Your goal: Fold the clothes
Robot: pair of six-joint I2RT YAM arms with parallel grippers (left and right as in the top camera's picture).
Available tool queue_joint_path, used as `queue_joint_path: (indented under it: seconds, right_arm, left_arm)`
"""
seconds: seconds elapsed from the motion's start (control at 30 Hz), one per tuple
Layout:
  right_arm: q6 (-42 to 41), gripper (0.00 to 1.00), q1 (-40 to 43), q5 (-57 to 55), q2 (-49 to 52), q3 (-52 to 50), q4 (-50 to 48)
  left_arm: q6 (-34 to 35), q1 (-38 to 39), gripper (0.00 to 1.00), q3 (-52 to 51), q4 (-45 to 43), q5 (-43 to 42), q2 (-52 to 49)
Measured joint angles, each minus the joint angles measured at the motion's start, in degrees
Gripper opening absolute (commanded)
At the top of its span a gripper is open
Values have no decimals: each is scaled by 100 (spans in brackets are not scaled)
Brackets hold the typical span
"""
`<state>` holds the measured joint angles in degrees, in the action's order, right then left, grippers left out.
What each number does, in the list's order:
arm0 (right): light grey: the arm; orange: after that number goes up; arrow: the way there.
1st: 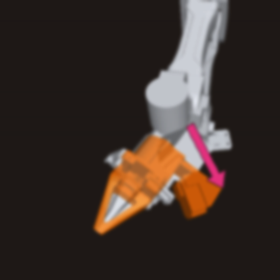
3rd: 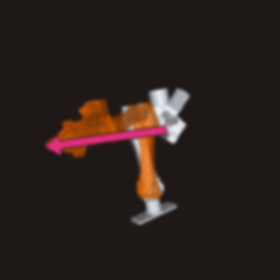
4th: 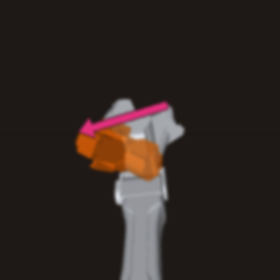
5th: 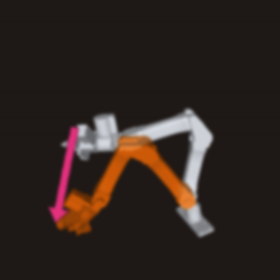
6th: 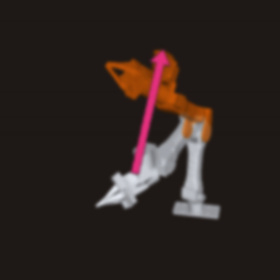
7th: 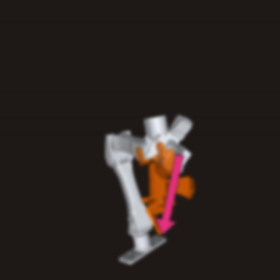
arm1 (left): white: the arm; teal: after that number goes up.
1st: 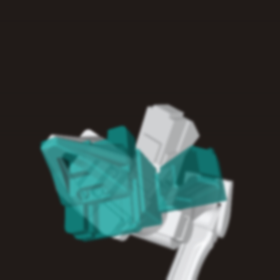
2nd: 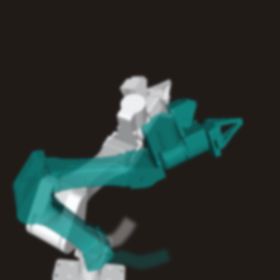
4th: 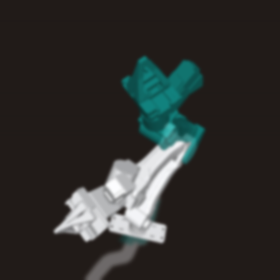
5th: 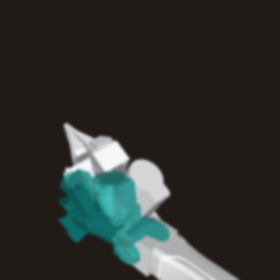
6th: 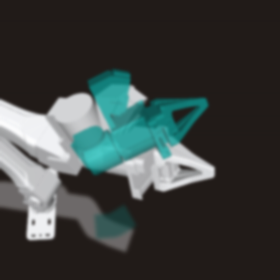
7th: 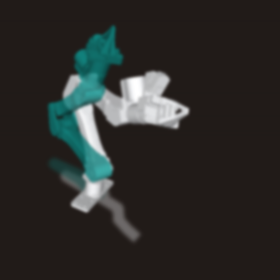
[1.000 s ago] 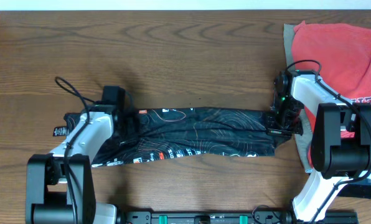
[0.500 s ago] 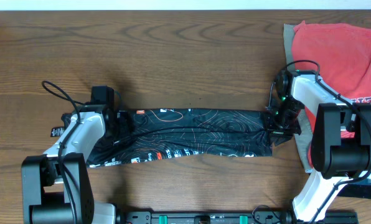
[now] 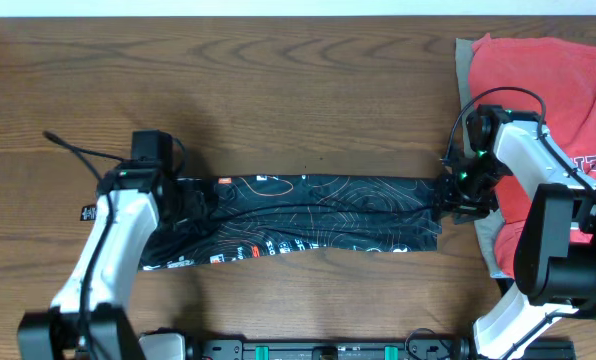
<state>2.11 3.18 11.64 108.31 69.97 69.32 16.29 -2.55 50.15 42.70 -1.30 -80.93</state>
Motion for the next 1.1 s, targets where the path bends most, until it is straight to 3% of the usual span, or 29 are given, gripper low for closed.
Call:
queue_joint_path:
  seconds: [0.27,0.47,0.53,0.63,0.77,1.1]
  right_arm:
    - [273,57,-79,271,0,-343,-656]
    - [98,48,-136,466,-140,-859,-1272]
    - [70,37,-136,586,-203,-962,-1394]
    - [13,13,-136,748,-221,-1075,-1506]
    - [-70,1,-138,857,-205,-1161,-1567]
    - [-372,1,-111,361,-184,-901,-1250]
  left_arm:
    - [-2,0,79,4,116,-2,157]
    - [-2,0,79,4,140,0,157]
    - [-2,0,80,4,142,0,157]
    - [-2,0,80,4,144,0,157]
    - [-2,0,80,4,175,0,157]
    - [-2,0,80,4,389,0,157]
